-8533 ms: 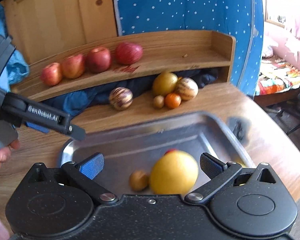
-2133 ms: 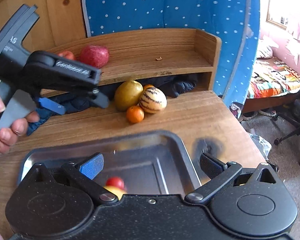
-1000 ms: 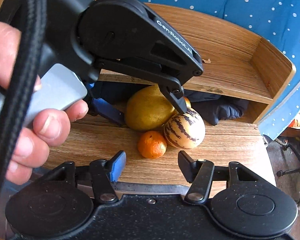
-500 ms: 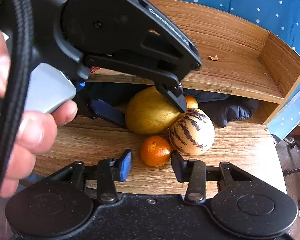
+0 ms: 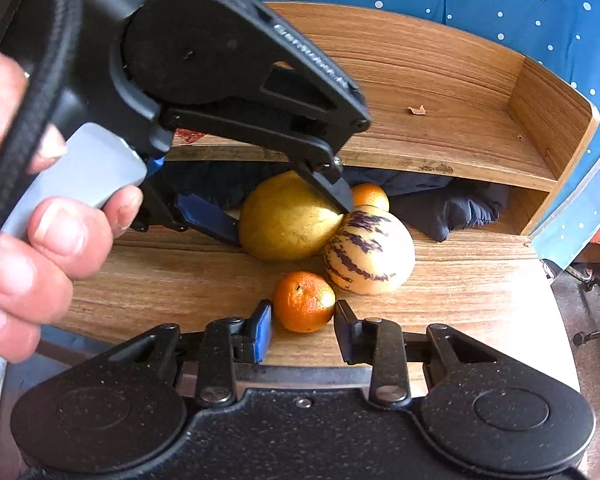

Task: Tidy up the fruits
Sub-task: 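Grasp the brownish pear with the left tool while the right tool grasps an orange mandarin, then carry the pear onto the tray and open the left tool while the right tool releases the mandarin there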

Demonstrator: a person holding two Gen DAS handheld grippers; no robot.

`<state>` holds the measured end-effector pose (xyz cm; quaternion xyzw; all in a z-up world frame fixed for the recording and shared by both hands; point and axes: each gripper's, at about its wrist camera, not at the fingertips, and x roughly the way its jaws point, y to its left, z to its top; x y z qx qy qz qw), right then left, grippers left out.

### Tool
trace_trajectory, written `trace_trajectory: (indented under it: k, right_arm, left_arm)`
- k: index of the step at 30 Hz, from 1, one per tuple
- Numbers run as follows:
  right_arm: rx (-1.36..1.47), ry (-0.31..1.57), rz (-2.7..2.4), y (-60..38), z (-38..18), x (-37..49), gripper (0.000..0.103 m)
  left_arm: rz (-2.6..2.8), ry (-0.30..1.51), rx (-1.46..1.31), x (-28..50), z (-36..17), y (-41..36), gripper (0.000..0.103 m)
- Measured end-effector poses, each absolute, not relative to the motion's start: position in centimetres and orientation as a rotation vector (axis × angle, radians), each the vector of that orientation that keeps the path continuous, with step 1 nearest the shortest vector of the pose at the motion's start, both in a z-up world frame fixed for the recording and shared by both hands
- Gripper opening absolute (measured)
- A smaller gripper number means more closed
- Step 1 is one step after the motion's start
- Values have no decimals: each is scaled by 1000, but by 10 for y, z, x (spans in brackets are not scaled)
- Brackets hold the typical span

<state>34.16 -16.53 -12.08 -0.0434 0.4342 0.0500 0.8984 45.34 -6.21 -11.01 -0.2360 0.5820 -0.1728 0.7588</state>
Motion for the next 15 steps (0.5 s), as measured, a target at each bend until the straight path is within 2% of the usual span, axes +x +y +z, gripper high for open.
trace_trajectory:
  k: [15]
  right_arm:
    - [-49,850,95,-153,-100,285,35]
  left_arm:
    - [-447,1247,-453,399,-86,-29,73]
